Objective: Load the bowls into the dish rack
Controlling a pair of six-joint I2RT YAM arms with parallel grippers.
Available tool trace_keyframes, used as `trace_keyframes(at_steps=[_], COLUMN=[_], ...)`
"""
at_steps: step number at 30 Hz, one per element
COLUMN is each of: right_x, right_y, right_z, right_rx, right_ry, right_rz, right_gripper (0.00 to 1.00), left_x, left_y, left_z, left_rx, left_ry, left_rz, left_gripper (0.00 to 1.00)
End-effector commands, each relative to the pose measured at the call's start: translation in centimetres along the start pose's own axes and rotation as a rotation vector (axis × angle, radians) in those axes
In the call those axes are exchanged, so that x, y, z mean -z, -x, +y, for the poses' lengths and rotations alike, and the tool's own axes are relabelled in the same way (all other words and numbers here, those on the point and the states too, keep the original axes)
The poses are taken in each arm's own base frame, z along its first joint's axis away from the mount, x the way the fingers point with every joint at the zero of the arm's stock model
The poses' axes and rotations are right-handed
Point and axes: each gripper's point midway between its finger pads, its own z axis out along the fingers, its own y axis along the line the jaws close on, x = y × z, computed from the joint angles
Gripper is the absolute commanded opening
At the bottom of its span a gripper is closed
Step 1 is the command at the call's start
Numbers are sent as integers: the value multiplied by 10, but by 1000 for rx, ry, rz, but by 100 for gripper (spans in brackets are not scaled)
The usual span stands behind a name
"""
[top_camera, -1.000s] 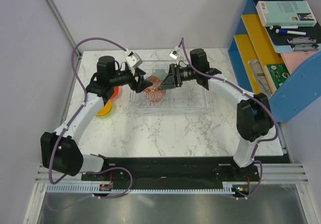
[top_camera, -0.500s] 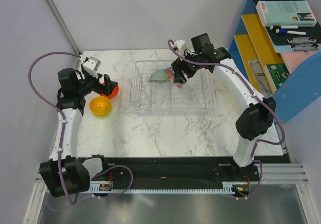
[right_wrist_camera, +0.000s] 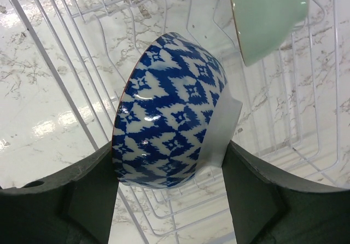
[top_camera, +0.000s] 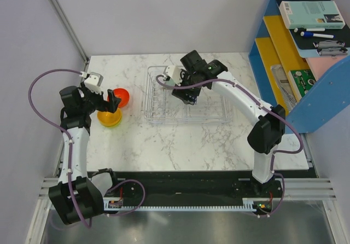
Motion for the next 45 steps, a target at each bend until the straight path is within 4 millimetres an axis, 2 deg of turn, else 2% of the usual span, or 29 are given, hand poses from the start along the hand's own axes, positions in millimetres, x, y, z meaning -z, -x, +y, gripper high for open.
trace_keyframes(at_steps=[1, 14, 17, 25, 32, 45], right_x=[-1, -30, -26, 0, -5, -41], right_y=[12, 28, 36, 53, 50, 39], right_z=[-7, 10, 14, 8, 5, 9], right_rx=[67, 137, 148, 164, 169, 181], right_ry=[-68, -92, -95, -152, -169, -130], right_rz=[12, 47, 29, -21, -14, 30], right_gripper=[0, 0, 0, 0, 0, 0], left_x=[2, 4, 4, 3, 3, 3], left_y=[9, 8, 8, 5, 5, 4], left_z=[4, 0, -1, -1, -1, -2], left_rx=[7, 0, 1, 8, 3, 8], left_ry=[18, 1, -1, -7, -10, -15], left_rz=[-32, -42, -46, -41, -44, -42], left_gripper=[100, 100, 100, 100, 100, 100])
